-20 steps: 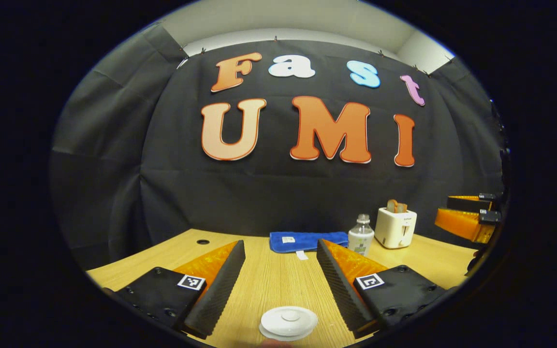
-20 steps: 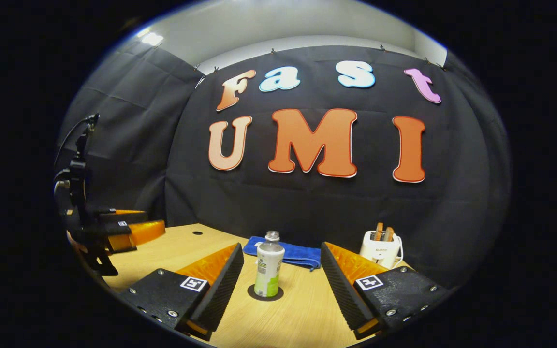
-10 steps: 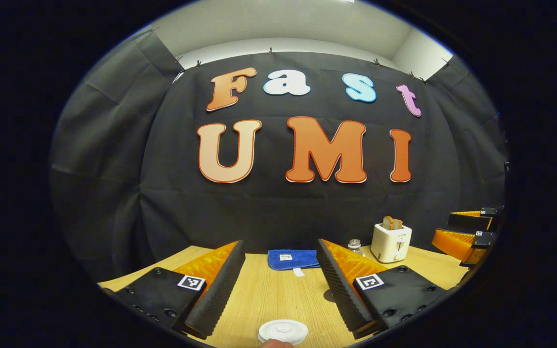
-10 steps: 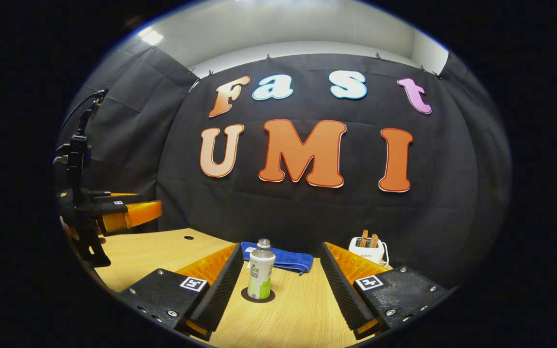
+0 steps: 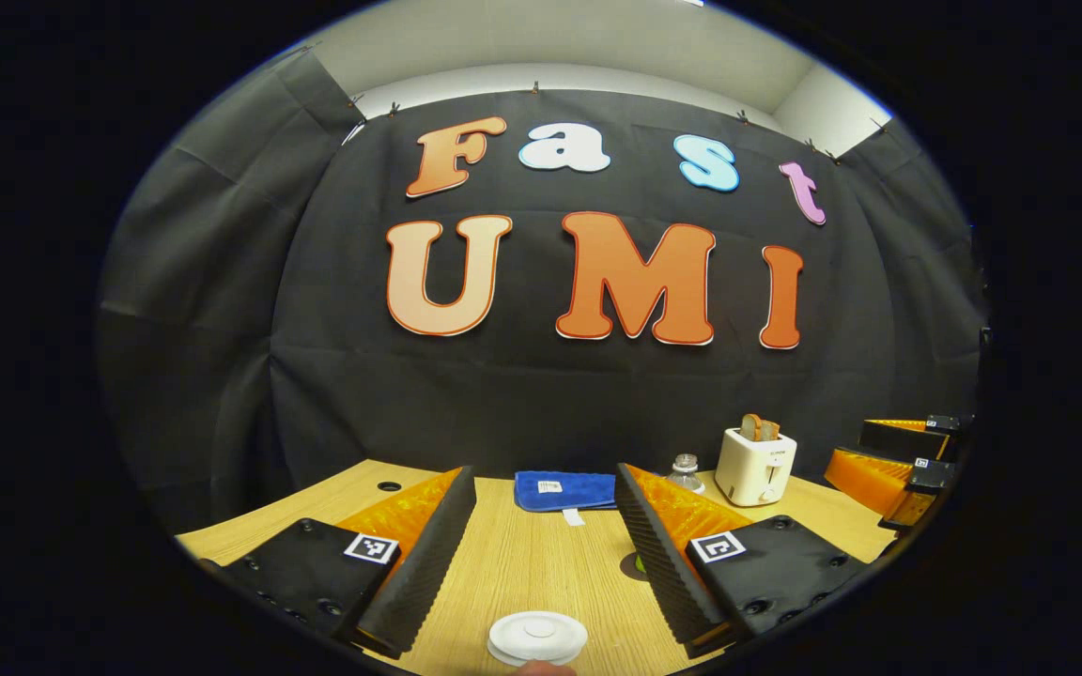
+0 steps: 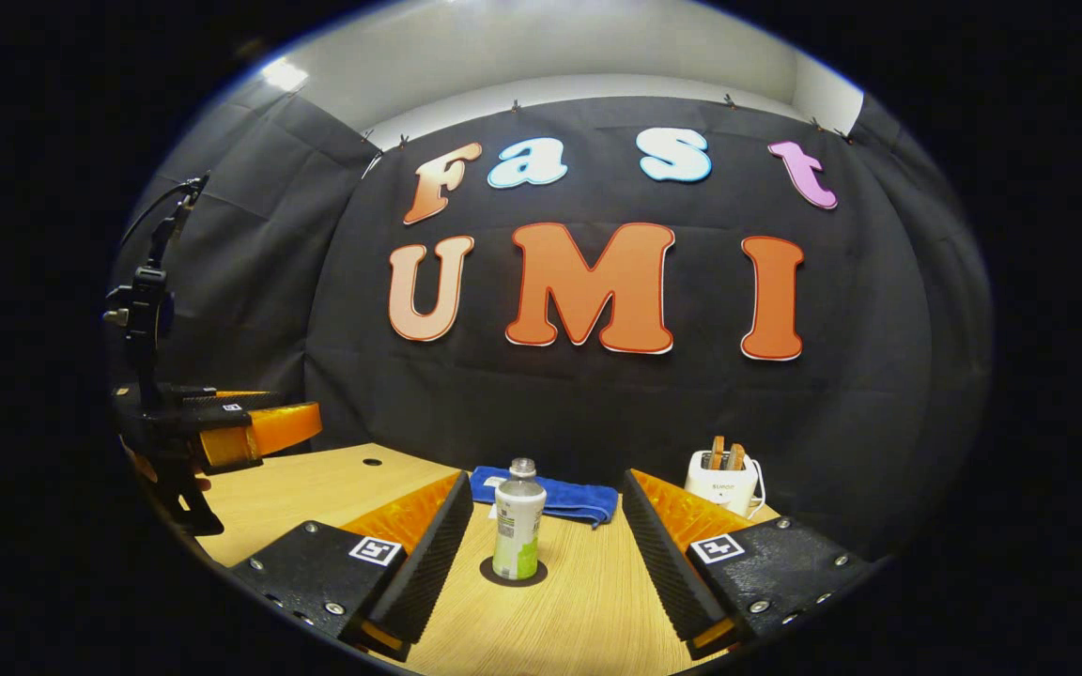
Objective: Open the teacup lid with one hand, grasp the water bottle and pour water into the teacup with the other hand; after pouring, place the water bottle on the coaster and then close the teacup lid.
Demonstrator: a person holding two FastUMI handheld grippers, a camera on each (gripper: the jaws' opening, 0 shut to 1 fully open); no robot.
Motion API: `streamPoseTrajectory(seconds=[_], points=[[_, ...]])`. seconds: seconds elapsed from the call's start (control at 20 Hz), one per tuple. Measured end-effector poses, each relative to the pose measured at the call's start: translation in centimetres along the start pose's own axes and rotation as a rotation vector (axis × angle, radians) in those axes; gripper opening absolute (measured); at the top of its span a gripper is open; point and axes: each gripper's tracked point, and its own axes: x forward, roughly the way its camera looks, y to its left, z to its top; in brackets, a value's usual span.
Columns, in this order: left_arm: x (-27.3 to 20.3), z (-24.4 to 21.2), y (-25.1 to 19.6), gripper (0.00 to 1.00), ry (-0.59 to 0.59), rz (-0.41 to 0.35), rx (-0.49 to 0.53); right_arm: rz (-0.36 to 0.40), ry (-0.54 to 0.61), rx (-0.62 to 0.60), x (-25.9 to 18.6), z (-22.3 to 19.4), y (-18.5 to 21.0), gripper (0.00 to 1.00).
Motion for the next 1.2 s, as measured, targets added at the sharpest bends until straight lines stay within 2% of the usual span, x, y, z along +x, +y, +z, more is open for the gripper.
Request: streamPoseTrajectory(seconds=[0.35, 0.55, 0.65, 0.7, 1.2], points=[[0.1, -0.4, 0.0, 0.95, 0.0, 0.002, 0.035, -0.008, -0.012, 0.005, 0.1, 0.5, -0.1, 0.96], [0.1, -0.2, 0.3, 0.99, -0.01, 0.008, 0.036, -0.024, -0.014, 0.006, 0.1, 0.6, -0.5, 0.96], [0.1, 0.1, 0.5, 0.95, -0.02, 0.017, 0.04, -0.022, -0.013, 0.008, 0.0, 0.7, -0.4, 0.96], [0.2, 0.0, 0.4, 0.97, -0.022, 0.017, 0.039, -0.022, -0.011, 0.009, 0.0, 0.6, -0.4, 0.96], [0.2, 0.3, 0.3, 0.95, -0.031, 0.024, 0.046, -0.038, -0.012, 0.009, -0.2, 0.7, -1.0, 0.96]])
